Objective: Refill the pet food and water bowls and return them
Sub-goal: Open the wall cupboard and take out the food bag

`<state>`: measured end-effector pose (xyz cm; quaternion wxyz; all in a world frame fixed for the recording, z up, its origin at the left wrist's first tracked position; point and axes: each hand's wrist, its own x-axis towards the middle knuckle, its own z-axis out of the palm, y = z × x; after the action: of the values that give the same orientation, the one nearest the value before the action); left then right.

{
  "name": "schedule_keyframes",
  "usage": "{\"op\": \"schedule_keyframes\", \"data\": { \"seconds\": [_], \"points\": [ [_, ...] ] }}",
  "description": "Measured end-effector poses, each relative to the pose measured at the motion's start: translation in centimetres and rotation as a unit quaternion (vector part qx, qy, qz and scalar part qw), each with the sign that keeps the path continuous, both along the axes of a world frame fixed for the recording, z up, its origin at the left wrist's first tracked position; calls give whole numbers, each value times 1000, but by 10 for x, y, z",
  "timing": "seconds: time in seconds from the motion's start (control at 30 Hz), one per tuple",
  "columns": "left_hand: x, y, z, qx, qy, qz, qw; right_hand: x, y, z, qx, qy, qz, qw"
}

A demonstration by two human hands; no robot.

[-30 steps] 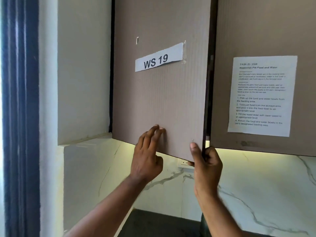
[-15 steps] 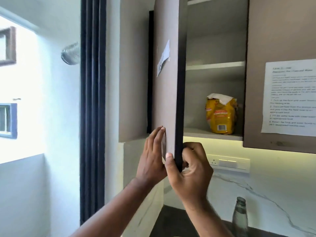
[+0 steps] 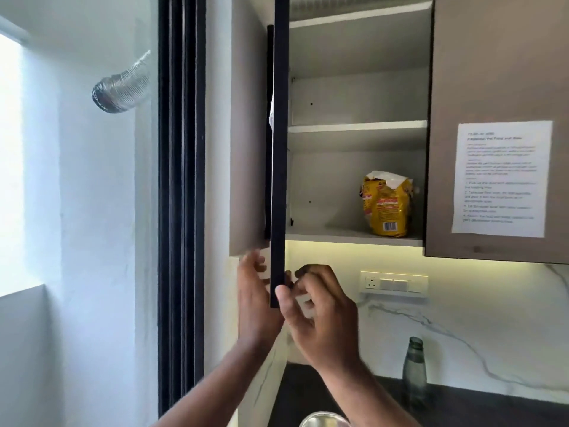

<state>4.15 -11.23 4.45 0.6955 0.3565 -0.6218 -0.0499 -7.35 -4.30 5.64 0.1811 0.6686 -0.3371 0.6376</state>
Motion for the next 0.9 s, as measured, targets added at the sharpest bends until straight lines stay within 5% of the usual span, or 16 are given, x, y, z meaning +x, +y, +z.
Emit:
{"op": "schedule_keyframes", "data": {
  "seconds": [0.1,0.2,0.47,0.9],
  "points": [
    [-29,-1,-24,131,146,-53,979,-26,-10,-8,35,-38,-21,998],
    [-61,-10,-30,202,161,-136,956,-62,-23,-9,76,-63,-80,992],
    [-135,-71,20,137,97,-193,967,-174,-55,16,153,-57,-211,964],
    [-219,-163,84,84,122,-169,974,-281,-169,59,151,-35,-185,970]
  ]
}}
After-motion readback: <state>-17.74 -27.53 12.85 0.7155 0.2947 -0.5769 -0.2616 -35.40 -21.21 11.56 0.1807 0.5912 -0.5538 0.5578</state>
